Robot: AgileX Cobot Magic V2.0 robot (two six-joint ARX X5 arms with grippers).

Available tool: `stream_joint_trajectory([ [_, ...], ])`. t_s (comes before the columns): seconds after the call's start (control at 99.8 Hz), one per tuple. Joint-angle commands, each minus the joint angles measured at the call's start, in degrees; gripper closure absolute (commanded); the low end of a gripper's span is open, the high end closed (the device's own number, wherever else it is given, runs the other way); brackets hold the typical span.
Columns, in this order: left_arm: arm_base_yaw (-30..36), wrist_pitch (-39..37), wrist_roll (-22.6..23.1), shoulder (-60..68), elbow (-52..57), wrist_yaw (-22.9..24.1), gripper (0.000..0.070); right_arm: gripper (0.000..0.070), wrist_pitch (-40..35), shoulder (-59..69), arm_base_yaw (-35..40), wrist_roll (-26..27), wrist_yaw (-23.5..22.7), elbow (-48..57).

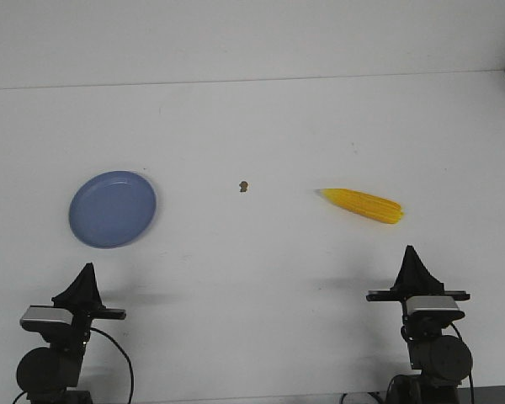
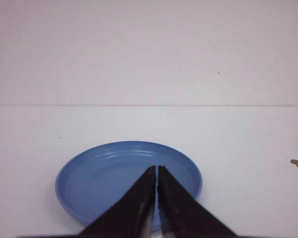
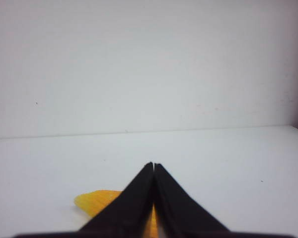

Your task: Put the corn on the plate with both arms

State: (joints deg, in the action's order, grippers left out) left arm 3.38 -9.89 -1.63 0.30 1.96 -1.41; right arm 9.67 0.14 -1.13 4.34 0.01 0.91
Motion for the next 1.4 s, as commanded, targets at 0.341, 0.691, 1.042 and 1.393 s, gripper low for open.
stream_joint_trajectory([
  [0.341, -0.1, -0.4, -4.3, -0.1, 1.9, 0.1, 0.0685, 0.0698, 4.8, -0.1, 0.1, -1.4, 0.0, 0.8],
  [0.691, -0.1, 17.9, -8.0, 9.6, 22.9, 0.2, 0.0685, 0.0698, -13.8, 4.3, 0.1, -0.7, 5.5, 16.7],
  [1.042, -0.1, 38.9, -4.3, 31.3, 50.4, 0.4, 0.0685, 0.0698, -40.9, 21.8, 0.1, -1.5, 5.6, 40.5],
  [1.393, -0.1, 51.3, -3.5, 44.7, 61.4, 0.3, 0.0685, 0.0698, -52.6, 34.5, 0.1, -1.3, 4.0, 51.6],
])
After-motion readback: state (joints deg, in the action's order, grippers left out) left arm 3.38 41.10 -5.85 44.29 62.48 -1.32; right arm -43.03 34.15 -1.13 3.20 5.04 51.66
